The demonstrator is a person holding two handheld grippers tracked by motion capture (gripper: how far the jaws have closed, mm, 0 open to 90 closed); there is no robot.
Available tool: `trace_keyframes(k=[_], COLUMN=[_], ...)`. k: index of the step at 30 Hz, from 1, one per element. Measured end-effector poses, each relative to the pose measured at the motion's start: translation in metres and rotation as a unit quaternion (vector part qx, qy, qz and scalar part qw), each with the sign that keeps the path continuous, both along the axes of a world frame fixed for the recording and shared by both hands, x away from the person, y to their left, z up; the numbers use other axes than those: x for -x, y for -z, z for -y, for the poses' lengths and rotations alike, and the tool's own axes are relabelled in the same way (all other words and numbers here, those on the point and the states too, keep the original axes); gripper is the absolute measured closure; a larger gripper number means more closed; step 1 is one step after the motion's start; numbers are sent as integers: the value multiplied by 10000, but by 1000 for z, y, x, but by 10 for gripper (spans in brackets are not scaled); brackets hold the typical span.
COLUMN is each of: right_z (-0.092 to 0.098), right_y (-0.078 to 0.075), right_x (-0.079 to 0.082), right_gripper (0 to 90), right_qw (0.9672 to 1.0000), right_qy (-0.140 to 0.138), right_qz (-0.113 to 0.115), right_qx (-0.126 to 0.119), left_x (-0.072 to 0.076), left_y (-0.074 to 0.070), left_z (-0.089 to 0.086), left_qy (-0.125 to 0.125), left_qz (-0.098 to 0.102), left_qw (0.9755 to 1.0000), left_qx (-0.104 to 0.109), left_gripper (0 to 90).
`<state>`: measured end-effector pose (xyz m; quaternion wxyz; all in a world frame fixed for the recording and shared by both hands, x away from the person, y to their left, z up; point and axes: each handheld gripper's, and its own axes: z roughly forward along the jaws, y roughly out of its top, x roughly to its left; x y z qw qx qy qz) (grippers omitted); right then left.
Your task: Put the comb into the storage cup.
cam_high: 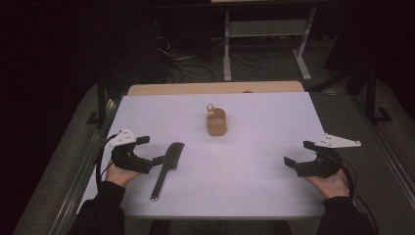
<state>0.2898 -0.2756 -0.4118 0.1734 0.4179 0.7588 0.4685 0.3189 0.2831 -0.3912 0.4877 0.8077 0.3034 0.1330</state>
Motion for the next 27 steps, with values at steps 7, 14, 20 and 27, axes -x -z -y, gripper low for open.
trace_keyframes(k=[7,14,20,27], right_z=[0,0,0,0], right_y=[0,0,0,1], right_x=[0,0,0,1], right_gripper=[0,0,0,0], right_qw=[10000,10000,10000,10000], right_qy=[-5,-14,-20,-19], right_qz=[-10,-22,-30,-35], right_qx=[0,10,14,16], left_x=[3,5,8,9], left_y=[2,6,8,11], left_z=[10,20,25,29], left_qy=[178,375,563,776], left_qz=[-8,-71,-135,-222], left_qw=[9997,9988,9977,9956], left_qx=[-146,-306,-361,-485], left_gripper=[2,2,30,86])
